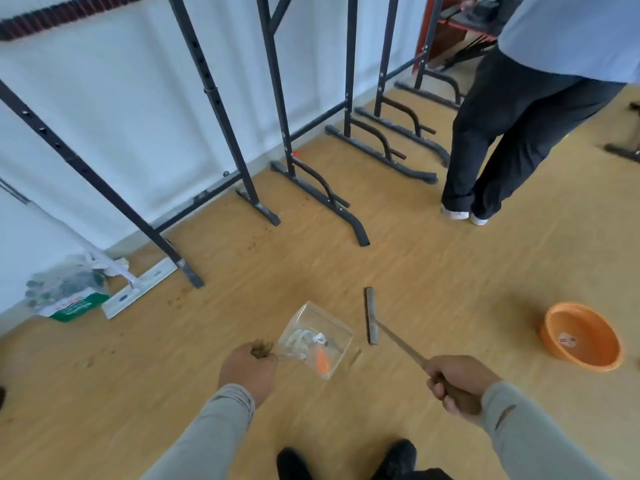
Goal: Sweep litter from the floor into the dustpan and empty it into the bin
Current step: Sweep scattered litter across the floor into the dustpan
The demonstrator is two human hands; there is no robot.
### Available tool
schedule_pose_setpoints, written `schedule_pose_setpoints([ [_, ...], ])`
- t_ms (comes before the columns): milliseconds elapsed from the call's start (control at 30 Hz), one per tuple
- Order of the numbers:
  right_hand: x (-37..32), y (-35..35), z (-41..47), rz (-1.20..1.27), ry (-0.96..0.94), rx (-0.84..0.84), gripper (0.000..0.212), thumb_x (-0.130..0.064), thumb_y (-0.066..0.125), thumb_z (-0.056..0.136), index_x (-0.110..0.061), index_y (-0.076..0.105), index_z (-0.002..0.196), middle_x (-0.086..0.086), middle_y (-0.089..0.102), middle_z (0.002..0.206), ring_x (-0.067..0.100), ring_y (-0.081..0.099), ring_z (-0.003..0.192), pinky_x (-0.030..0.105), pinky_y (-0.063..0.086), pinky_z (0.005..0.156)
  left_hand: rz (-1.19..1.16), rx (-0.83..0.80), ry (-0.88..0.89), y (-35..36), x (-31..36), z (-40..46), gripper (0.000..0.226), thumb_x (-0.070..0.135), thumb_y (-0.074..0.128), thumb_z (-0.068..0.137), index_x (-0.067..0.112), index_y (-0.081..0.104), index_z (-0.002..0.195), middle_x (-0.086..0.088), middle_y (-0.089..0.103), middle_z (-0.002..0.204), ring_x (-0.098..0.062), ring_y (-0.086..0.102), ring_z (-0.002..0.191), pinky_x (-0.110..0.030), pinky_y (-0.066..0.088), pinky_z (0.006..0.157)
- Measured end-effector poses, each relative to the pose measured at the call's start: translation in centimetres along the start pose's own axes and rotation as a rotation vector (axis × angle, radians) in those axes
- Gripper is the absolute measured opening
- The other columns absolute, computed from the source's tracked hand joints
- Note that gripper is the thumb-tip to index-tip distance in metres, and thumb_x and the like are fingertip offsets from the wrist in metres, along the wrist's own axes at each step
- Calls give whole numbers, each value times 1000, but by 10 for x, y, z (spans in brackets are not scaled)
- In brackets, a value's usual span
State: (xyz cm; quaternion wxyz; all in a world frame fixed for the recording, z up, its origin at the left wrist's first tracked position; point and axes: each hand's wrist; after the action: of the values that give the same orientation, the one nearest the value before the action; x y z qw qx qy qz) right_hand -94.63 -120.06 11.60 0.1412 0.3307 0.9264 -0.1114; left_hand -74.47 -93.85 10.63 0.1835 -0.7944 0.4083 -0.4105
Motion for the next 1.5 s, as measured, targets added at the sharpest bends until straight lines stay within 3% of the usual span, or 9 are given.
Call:
schedule_pose_setpoints([
  [200,-13,47,-20,-46,-28,49,12,-6,55,94,4,61,96,10,56,56,12,45,34,20,38,35,-89,-49,30,-37,-12,27,9,26,64,91,31,57,94,1,69,87,-21,62,70,-29,49,66],
  [333,-22,58,-26,-36,-51,78,18,-6,55,93,5,62,105,11,57,60,12,46,37,20,39,36,-126,-69,66,-49,-4,38,15,23,63,91,34,54,85,0,68,82,-20,59,64,-26,42,56],
  [500,-43,40,-16,3,-79,118,16,-4,55,91,5,61,102,13,58,66,13,46,40,20,37,37,-149,-79,85,-37,28,46,18,21,64,90,34,55,81,2,68,82,-19,61,65,-26,42,55],
  [633,-66,7,7,26,-89,133,14,-4,54,91,4,61,101,13,58,64,14,45,39,20,37,37,-146,-69,82,-8,68,51,17,23,65,90,31,56,79,2,66,77,-17,58,60,-25,40,52],
  [833,-124,-84,52,-25,-98,103,14,-6,55,92,5,63,97,13,60,62,15,47,42,20,39,37,-137,-29,46,58,158,48,6,26,65,89,24,63,94,0,69,83,-18,61,64,-24,39,50],
  [1100,-210,-208,99,-220,-168,68,17,-9,54,98,0,60,84,13,56,57,17,44,35,20,32,36,-232,21,10,146,275,34,10,26,65,88,32,58,86,0,68,83,-22,63,69,-28,49,64],
  [1200,-236,-232,110,-268,-202,75,16,-8,55,97,-1,60,84,14,58,61,18,45,38,20,34,38,-281,37,-9,168,306,39,7,26,66,88,32,62,88,1,69,85,-22,64,72,-29,49,69],
  [1367,-274,-255,127,-350,-227,65,14,-6,54,92,-2,61,81,15,60,64,23,47,49,22,36,42,-307,52,-49,201,346,61,10,27,68,88,20,69,96,0,66,77,-19,56,60,-27,44,61],
  [1500,-312,-269,145,-392,-231,68,13,-5,53,90,-3,61,79,14,61,65,24,47,50,24,36,42,-298,60,-61,227,380,87,12,26,68,88,19,69,99,0,67,81,-19,57,63,-31,50,68],
])
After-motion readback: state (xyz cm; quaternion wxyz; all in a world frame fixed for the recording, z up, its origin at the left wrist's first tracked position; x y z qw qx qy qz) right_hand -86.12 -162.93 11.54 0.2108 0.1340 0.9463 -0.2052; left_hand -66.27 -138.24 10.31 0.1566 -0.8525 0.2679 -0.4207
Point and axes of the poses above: each hand's wrist, its own z-axis towards the middle knuckle, its own y-axis out of the palm, x = y × z
